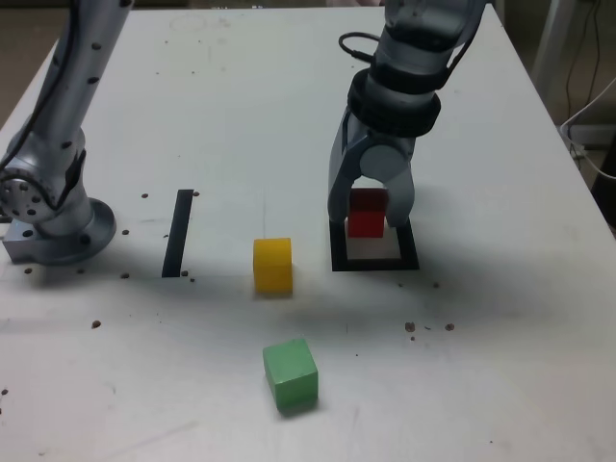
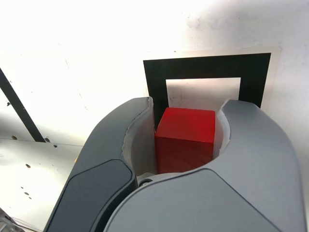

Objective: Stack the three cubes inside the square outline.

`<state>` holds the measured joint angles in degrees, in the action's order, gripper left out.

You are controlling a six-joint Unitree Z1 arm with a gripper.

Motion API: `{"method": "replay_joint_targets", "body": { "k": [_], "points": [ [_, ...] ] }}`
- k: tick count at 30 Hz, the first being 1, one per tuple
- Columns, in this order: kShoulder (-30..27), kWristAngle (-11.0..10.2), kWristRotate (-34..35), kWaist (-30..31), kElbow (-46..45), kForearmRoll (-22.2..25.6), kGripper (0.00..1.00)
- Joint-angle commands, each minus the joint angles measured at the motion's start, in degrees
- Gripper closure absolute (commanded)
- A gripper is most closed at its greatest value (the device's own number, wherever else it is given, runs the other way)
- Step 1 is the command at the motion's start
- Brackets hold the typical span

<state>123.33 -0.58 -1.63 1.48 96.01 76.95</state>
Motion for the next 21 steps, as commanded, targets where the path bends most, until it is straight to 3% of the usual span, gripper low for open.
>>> {"method": "replay_joint_targets", "body": {
  "k": [1, 15, 17, 21],
  "points": [
    [0.6, 0.1, -0.2, -0.1, 0.1, -0.2, 0.70],
    [2.4, 0.5, -0.8, -0.7, 0.3, -1.0, 0.66],
    [2.6, 0.6, -1.0, -0.8, 0.2, -1.2, 0.55],
    [2.8, 0.8, -1.6, -0.9, 0.0, -1.6, 0.19]
  ]
}}
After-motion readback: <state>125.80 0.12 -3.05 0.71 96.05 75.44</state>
